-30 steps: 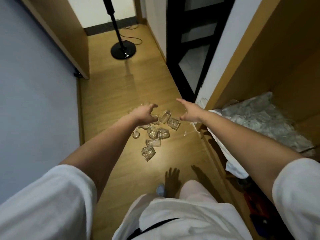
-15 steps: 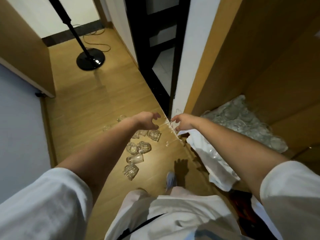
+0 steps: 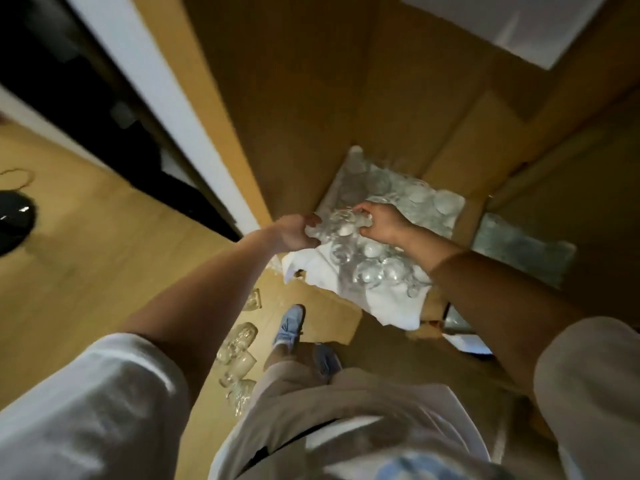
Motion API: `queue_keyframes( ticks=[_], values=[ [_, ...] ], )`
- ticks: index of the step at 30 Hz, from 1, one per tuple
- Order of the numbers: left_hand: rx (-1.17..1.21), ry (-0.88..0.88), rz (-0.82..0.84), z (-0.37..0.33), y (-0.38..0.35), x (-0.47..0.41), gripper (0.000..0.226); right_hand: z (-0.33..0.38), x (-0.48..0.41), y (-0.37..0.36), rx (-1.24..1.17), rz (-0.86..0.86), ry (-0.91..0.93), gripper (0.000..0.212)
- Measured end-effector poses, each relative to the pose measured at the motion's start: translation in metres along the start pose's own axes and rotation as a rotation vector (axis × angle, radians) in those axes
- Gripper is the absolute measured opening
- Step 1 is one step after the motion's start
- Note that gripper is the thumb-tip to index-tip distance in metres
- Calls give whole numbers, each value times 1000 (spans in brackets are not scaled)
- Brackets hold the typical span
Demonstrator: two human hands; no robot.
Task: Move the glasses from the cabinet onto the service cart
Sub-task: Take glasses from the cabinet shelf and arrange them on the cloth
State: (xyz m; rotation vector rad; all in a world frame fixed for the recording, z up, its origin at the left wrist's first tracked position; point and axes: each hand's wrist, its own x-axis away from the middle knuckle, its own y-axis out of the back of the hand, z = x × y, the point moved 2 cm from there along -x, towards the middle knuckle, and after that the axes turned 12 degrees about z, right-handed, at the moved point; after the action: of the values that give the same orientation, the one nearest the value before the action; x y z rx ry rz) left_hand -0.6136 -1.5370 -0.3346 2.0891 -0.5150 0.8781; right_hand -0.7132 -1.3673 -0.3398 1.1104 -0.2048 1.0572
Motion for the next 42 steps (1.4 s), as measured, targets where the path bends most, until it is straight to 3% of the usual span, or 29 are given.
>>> queue_keyframes(
  ticks=[7,13,23,27,33,42],
  values=[
    [-170,-210,135,-50,19,-68,58,-54,19,9,-385,-252,-199,47],
    [-239,-271,269,-56,33,-109,61,-61,28,-6,-349,-355,-310,47],
    [-356,-391,366,-85,25,-128,58,-83,52,-26,-486,-521,-448,44],
    [-445,-402,360,-73,19,-135,59,-87,45,-39,-529,-540,-468,44],
    [-266,-386,326,-48,-8,-141,57,-94,27,-63,-518,-593,-479,41],
    [-235,-357,284,-27,-65,-154,58,-120,-4,-103,-693,-592,-499,38]
  ],
)
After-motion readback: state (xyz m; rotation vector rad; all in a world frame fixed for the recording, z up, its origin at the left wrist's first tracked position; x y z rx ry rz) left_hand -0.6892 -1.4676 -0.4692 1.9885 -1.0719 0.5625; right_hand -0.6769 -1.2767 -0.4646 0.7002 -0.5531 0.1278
